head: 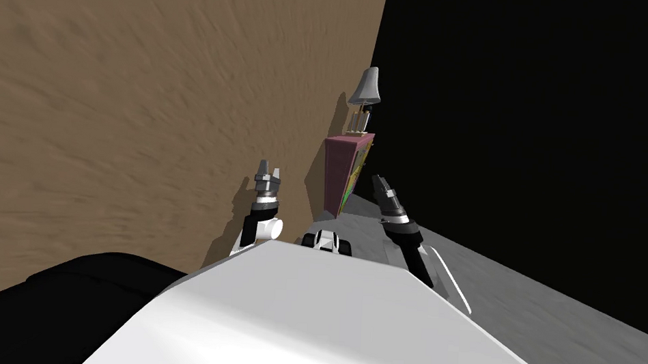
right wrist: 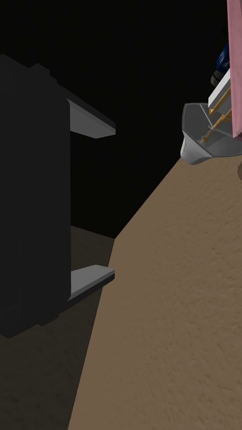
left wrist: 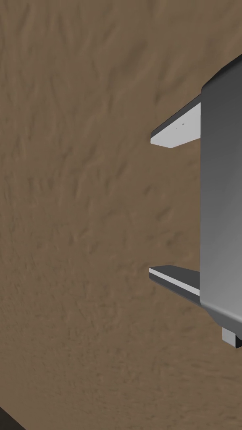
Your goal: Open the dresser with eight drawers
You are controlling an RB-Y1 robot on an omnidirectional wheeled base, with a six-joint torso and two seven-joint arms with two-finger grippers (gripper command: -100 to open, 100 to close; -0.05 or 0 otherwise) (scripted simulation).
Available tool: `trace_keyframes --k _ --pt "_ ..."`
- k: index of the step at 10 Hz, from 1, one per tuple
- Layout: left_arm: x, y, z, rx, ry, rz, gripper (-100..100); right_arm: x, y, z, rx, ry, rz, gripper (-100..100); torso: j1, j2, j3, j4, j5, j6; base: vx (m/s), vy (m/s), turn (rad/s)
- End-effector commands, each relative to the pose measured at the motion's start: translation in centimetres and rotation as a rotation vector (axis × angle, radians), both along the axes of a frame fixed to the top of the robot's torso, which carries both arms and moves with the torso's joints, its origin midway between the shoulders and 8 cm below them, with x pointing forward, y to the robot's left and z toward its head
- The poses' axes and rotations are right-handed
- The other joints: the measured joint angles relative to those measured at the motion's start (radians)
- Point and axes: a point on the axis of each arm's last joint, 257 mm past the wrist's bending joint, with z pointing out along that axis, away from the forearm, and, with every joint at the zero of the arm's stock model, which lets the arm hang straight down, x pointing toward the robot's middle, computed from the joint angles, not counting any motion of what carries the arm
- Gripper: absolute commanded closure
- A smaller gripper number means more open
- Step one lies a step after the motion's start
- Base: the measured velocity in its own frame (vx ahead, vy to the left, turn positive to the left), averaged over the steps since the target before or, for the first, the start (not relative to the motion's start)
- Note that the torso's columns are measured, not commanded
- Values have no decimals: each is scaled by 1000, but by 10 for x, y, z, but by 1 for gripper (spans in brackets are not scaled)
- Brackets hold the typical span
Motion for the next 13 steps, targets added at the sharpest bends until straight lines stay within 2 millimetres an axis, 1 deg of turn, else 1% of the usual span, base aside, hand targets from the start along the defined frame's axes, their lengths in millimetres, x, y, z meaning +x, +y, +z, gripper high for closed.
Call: trace_keyframes --k 1,2,3,4,5,6,7,8,9,10,11,12,13 --pt "0 0 0 0 0 0 0 1 8 0 -107 -26 -29 -100 1 0 0 0 0 0 63 -36 45" --pt "0 0 0 0 0 0 0 1 8 -1 -113 -27 -31 -100 1 0 0 0 0 0 52 -31 43" --pt "0 0 0 0 0 0 0 2 13 -1 -180 -46 -49 -100 1 0 0 0 0 0 73 -37 75" --pt "0 0 0 0 0 0 0 2 13 -1 -187 -47 -51 -100 0 -1 -1 0 0 0 57 -39 40" --pt "0 0 0 0 0 0 0 2 18 -1 -253 -68 -70 -100 0 0 0 0 0 0 55 -54 65" --pt "0 0 0 0 0 0 0 3 18 -1 -261 -69 -73 -100 -1 0 0 0 0 0 52 -47 38" --pt "0 0 0 0 0 0 0 4 22 -1 -327 -91 -92 -100 0 1 0 0 0 0 72 -42 76" --pt "0 0 0 0 0 0 0 4 23 -2 -338 -93 -96 -100 1 -1 0 0 0 0 60 -42 32" --pt "0 0 0 0 0 0 0 5 27 -2 -404 -116 -115 -100 1 0 0 0 0 0 57 -56 61" --pt "0 0 0 0 0 0 0 5 27 -3 -416 -118 -119 -100 0 0 0 0 0 0 53 -49 41" --pt "0 0 0 0 0 0 0 6 31 -4 -482 -142 -139 -100 0 0 0 0 0 0 62 -53 61" --pt "0 0 0 0 0 0 0 7 31 -5 -495 -144 -144 -100 0 0 0 0 0 0 59 -46 48" --pt "0 0 0 0 0 0 0 8 35 -5 -562 -169 -163 -100 1 0 0 0 0 0 77 -62 89"
